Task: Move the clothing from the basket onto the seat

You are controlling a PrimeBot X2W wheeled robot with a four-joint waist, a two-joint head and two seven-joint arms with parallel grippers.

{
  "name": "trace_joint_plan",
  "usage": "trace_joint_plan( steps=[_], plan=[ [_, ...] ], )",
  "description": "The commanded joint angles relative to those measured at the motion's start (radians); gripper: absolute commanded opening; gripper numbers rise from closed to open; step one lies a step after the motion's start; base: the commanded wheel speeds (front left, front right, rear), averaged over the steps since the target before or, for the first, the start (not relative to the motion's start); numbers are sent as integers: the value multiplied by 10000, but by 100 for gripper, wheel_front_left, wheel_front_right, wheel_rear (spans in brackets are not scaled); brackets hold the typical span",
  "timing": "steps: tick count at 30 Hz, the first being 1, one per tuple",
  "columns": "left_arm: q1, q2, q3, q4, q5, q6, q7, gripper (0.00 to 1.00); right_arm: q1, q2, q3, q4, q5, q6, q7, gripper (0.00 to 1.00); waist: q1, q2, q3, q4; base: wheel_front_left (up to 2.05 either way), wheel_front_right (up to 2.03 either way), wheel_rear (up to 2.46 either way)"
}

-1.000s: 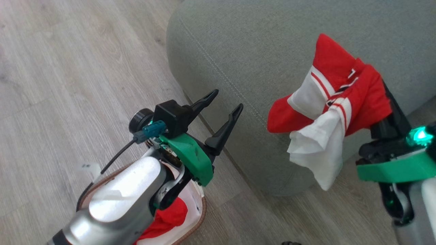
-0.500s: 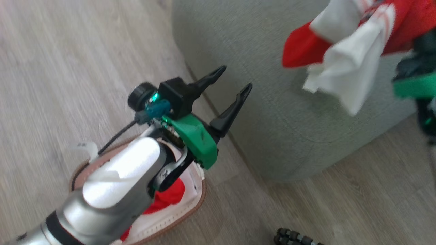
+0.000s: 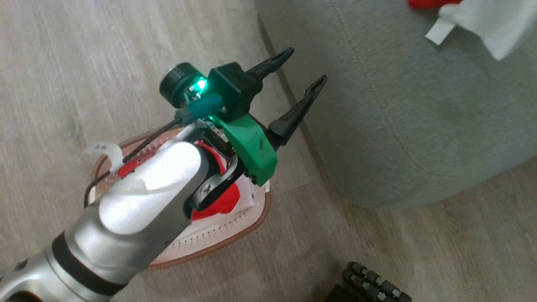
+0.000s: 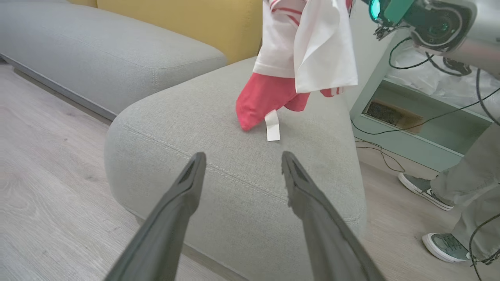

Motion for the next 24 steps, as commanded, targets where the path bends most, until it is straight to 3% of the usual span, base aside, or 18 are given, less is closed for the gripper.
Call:
trace_joint_plan(
  steps=[1, 12, 17, 24],
  plan=[
    [-452, 28, 332, -312, 119, -19, -11, 100, -132, -417, 45, -71, 131, -4, 42, 0, -2, 0, 256, 262, 0, 0, 0],
    [-733, -59, 249, -205, 184, -51, -5, 100, -880, -1352, 1096, 2238, 1002, -4, 414, 0, -2, 0, 806, 926, 0, 0, 0],
    [-774, -28, 233, -206, 180, -35, 15, 100, -935, -1147, 1726, 3049, 1380, -4, 818, 0, -2, 0, 945, 1070, 0, 0, 0],
    [-823, -38, 232, -190, 148, 2, 2, 100, -937, -875, 2465, 4188, 2089, -4, 2328, 0, -2, 0, 1009, 1205, 0, 0, 0]
  ],
)
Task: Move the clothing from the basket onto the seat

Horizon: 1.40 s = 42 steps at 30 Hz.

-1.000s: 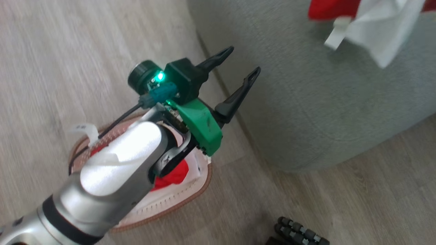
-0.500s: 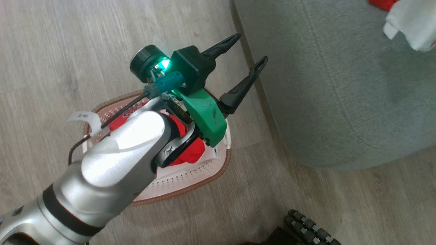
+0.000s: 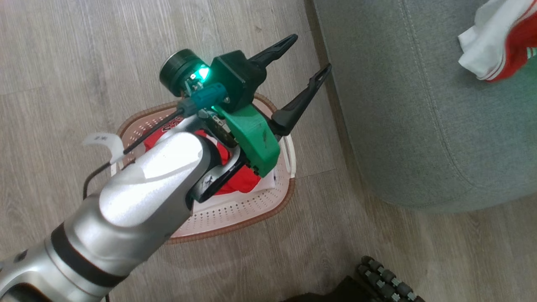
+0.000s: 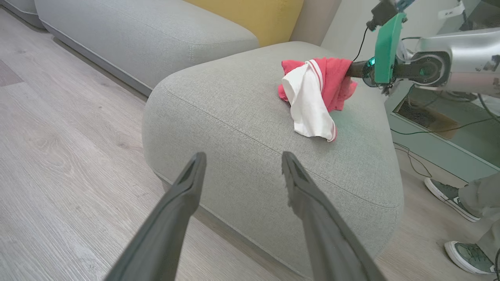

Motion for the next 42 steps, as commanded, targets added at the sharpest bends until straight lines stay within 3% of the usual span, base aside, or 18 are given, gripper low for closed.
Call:
trace_joint_plan(
  steps=[1, 3, 4, 5, 6, 7, 29, 42],
  plan=[
    [-411, 33, 281, -294, 46, 12, -13, 100, 41, -231, 82, -15, 171, -4, 187, 1, -1, 0, -6, 13, 0, 0, 0],
    [-410, 20, 280, -263, 20, 5, -40, 100, 49, -227, 229, 164, 394, -4, 617, 9, -1, 0, -29, 36, 0, 0, 0],
    [-409, 15, 282, -248, 8, 6, -53, 100, 46, -235, 295, 221, 503, -4, 808, 24, -1, 0, -43, 43, 0, 0, 0],
    [-410, 10, 286, -237, -2, 11, -66, 100, 32, -247, 348, 272, 606, -4, 975, 54, -1, 0, -59, 47, 0, 0, 0],
    [-412, 6, 290, -226, -10, 17, -80, 100, 22, -264, 415, 286, 688, -4, 1108, 93, -1, 0, -79, 48, 0, 0, 0],
    [-408, 4, 294, -211, -19, 22, -98, 100, 16, -280, 478, 283, 763, -4, 1196, 100, -1, 0, -112, 43, 0, 0, 0],
    [528, 79, 390, 229, -565, 184, -732, 100, 1077, -543, 2008, -328, 1882, -4, 2214, 100, -1, 0, -2105, -457, 0, 0, 0],
    [1598, 344, 725, 138, -1026, 618, -1341, 100, 1725, -1334, 2141, -1710, 2082, -4, 1122, 100, -1, 0, -3623, -386, 0, 0, 0]
  ],
)
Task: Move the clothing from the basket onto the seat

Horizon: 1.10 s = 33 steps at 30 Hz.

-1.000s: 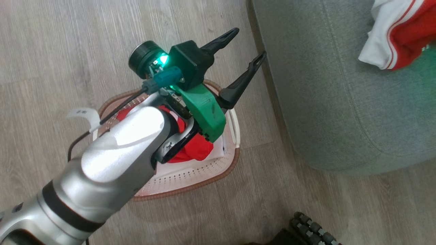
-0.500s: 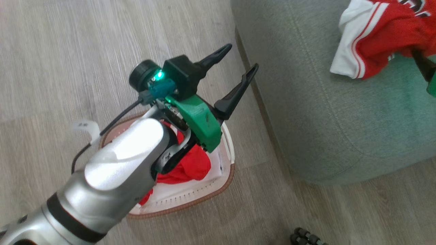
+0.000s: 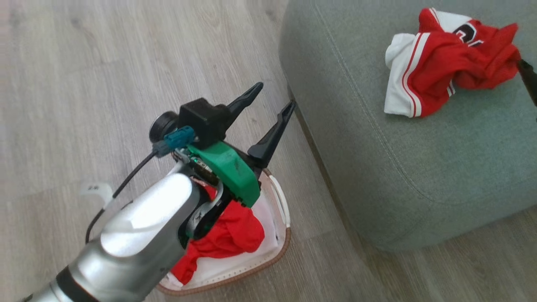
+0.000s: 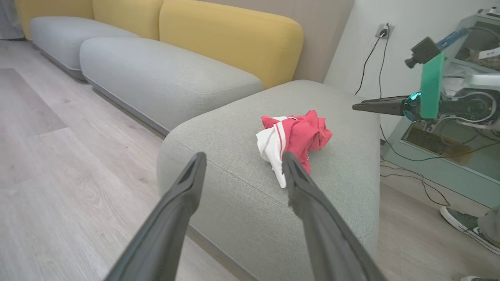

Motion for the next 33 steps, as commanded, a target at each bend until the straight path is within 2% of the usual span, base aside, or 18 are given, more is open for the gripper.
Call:
trace_joint_plan(
  steps=[1, 11, 16, 18, 21, 24, 33],
  plan=[
    [-193, 256, 492, -370, -85, 77, -141, 100, 228, -482, -145, -355, -26, -4, -307, 100, 0, 0, -290, 157, 0, 0, 0],
    [437, 487, 782, -488, -342, 442, -491, 100, 1162, -1029, -1096, -1478, -681, -4, -1843, 100, 0, 0, -1001, 824, 0, 0, 0],
    [811, 676, 941, -600, -447, 685, -642, 100, 2021, -889, -2059, -2188, -1125, -4, -2316, 100, 0, 0, -1281, 1191, 0, 0, 0],
    [1040, 829, 1064, -683, -513, 831, -740, 100, 2654, -665, -2785, -2771, -1497, -4, -2494, 100, 0, 0, -1408, 1414, 0, 0, 0],
    [1123, 884, 1108, -710, -536, 880, -777, 100, 2891, -564, -3032, -2996, -1661, -4, -2515, 100, 0, 0, -1451, 1480, 0, 0, 0],
    [1522, 1173, 1306, -828, -595, 1093, -990, 100, 3870, 72, -4117, -4028, -2441, -4, -2421, 100, 0, 0, -1626, 1679, 0, 0, 0],
    [2561, 1720, 1704, -1176, -677, 1618, -1412, 100, 6278, 2165, -6269, -6515, -4242, -4, -1637, 100, 0, 0, -1998, 2169, 0, 0, 0]
  ],
)
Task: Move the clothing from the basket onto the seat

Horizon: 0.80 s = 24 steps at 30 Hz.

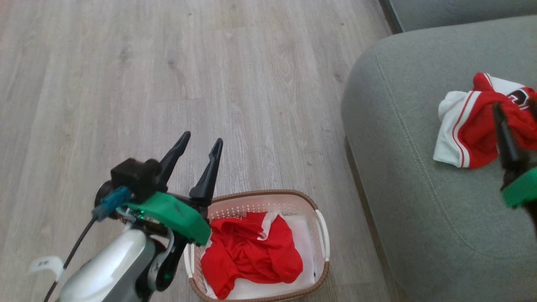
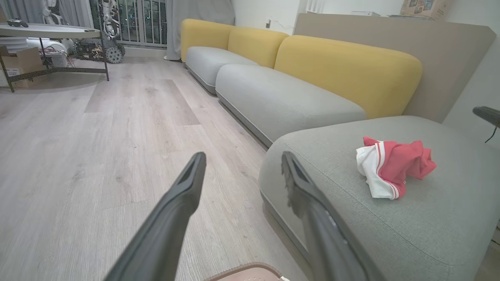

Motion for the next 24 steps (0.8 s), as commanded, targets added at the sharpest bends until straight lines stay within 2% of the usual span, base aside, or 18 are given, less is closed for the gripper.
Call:
trace_joint_plan(
  steps=[1, 6, 10, 16, 24],
  plan=[
    [-289, 385, 598, -328, -48, 95, -130, 100, 35, -113, -49, -450, -164, -4, 45, 100, 1, -1, -84, 102, 0, 0, 0],
    [366, 453, 1064, -489, -84, 459, -391, 100, 1038, 995, -538, -1377, -783, -4, 140, 100, 1, -1, -211, 299, 0, 0, 0],
    [885, 390, 1450, -523, 51, 700, -501, 100, 1554, 1575, -718, -1789, -1131, -4, -82, 100, 1, -1, -232, 422, 0, 0, 0],
    [1563, 221, 2190, -556, 435, 844, -543, 100, 2006, 1957, -469, -2156, -1272, -4, -634, 100, 1, -1, -232, 535, 0, 0, 0],
    [2489, -274, 3175, -657, 1450, 647, -548, 100, 2624, 2231, -170, -2044, -1270, -4, -1428, 100, 1, -1, -314, 757, 0, 0, 0]
  ],
)
